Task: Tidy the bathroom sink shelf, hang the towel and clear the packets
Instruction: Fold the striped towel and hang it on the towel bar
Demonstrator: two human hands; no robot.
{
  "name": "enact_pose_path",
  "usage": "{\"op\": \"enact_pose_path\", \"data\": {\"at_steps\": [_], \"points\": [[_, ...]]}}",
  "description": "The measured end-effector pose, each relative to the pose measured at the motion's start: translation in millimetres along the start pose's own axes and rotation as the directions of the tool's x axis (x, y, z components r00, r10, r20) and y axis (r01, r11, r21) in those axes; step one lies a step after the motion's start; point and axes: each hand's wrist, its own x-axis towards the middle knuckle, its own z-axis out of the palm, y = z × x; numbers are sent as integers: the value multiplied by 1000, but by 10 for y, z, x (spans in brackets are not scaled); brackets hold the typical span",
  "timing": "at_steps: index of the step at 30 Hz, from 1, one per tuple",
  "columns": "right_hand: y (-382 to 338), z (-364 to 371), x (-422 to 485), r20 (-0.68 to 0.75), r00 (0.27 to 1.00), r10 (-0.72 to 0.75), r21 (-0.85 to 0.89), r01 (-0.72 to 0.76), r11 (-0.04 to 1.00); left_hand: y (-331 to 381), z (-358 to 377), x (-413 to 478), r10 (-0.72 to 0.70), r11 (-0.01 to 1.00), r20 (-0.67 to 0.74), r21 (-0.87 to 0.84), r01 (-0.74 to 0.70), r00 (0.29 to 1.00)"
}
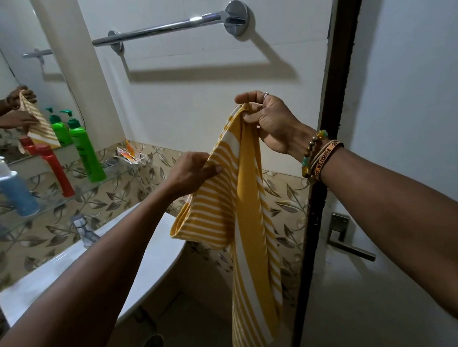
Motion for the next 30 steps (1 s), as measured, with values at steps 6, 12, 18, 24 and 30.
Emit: {"op": "enact_pose_path", "data": {"at_steps": [6, 12, 18, 24, 30], "points": [[103, -109, 9, -251, 967, -43, -368, -54, 928, -90, 29, -10, -63, 997, -166, 26, 68, 984], [159, 23, -90, -76, 972, -223, -751, 91, 654, 208, 98, 106, 12, 998, -283, 70, 8, 959], [253, 34, -123, 220, 975, 22, -873, 187, 450, 473, 53, 179, -12, 996, -128, 81, 23, 992], [231, 11, -83, 265, 950, 168, -907, 186, 378, 411, 12, 134, -123, 972, 11, -202, 122, 992], [263, 15, -66, 166, 976, 141, -935, 110, 336, 267, 92, 106, 7, 984, -4, -177, -8, 1000]]}}
